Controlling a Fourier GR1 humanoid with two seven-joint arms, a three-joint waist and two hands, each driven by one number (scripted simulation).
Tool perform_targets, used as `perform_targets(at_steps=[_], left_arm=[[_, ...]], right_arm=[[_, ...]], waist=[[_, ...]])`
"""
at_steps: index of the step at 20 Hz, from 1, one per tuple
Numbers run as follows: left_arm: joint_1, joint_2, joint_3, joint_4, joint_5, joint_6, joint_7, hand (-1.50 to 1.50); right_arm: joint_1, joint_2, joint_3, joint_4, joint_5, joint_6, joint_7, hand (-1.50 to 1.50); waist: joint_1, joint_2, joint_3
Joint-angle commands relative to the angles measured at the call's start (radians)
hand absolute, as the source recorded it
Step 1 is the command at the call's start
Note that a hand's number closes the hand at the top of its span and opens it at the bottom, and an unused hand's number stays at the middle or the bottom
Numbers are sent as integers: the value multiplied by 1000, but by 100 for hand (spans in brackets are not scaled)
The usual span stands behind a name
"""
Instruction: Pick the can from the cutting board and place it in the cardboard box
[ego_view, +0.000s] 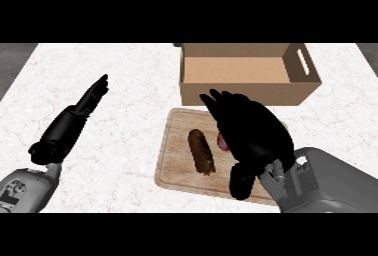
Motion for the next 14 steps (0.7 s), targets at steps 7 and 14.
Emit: perform_targets(at_steps=[7,14], left_arm=[[-27,-41,19,94,-42,-23,-47,0],[-2,-55,28,8,-54,-12,14,0]], right_arm=[[-20,103,44,148,172,29,108,-150],[34,144,68,171,225,79,134,-150]], waist=[[-11,6,1],[-12,2,1]])
